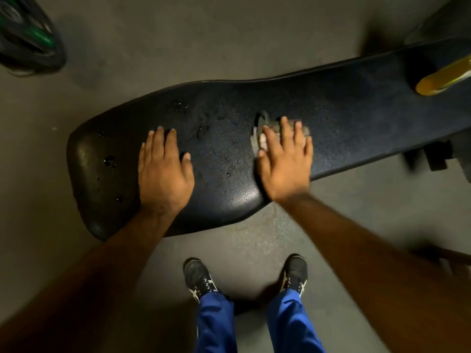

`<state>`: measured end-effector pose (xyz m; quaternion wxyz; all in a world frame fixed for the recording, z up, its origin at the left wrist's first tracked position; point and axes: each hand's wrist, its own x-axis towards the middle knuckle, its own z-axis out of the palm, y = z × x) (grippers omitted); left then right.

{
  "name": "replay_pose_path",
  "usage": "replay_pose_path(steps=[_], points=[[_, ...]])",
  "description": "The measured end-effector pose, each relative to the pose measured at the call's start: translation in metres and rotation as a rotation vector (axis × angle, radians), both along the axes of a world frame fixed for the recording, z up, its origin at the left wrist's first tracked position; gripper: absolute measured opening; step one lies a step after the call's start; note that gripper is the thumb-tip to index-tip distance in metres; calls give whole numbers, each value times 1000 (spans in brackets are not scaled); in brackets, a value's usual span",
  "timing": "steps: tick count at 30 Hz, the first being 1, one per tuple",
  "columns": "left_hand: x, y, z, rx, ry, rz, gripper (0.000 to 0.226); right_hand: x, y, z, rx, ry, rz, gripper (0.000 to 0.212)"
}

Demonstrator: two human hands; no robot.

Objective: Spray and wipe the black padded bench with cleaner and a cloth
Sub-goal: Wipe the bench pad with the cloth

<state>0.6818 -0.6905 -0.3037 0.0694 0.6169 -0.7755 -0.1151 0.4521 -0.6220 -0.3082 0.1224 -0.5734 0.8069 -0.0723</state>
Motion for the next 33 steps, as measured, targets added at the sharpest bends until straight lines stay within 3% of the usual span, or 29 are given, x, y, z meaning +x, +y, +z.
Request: replay_pose_path(steps=[2, 4, 5, 6, 8, 9, 10, 13, 14, 17, 18, 21, 22, 25, 26, 28, 30, 33], points=[[5, -1, -2, 0, -23, -36, 57, 43, 18, 3, 3, 29, 258, 59], [6, 1, -5, -16, -51, -42, 57, 29, 27, 5, 29, 8, 636, 56], [5, 2, -6, -20, -58, -36, 57, 10, 13, 5, 7, 33, 683, 56], [3, 3, -8, -23, -57, -31, 58, -6, -6, 1, -22, 61, 587, 57], [4, 3, -8, -20, -59, -24, 59, -8, -39, 0, 14, 30, 127, 60], [4, 2, -7, -16, -62, -21, 59, 10, -44, 0, 37, 27, 14, 61], [3, 2, -6, -11, -67, -21, 60, 33, -43, 1, 33, 40, 95, 61], [2, 1, -4, 25, -87, -33, 63, 36, -31, 3, 39, 41, 645, 59], [2, 1, -5, 30, -86, -38, 63, 21, -46, 2, 13, 64, 620, 59], [4, 1, -9, 1, -81, -38, 62, 23, -101, -1, 29, 36, 51, 61], [4, 2, -9, 0, -78, -39, 62, 42, -110, 0, 48, 27, 9, 60], [3, 0, -7, 3, -78, -42, 62, 65, -112, 3, 6, 46, 433, 56], [3, -1, -8, 11, -80, -40, 61, 54, -121, 6, -3, 46, 474, 56], [5, -1, -11, -11, -73, -25, 60, 51, -158, 7, 35, 32, 130, 61], [5, 0, -11, -13, -62, -30, 60, 67, -159, 6, 44, 40, 141, 60], [6, 0, -11, -17, -43, -27, 60, 96, -148, 4, 29, 38, 406, 56], [6, -1, -11, -9, -41, -29, 60, 79, -144, 4, 11, 42, 523, 53], [7, 0, -12, -12, -29, -18, 58, 51, -159, 9, 52, 32, 66, 53]])
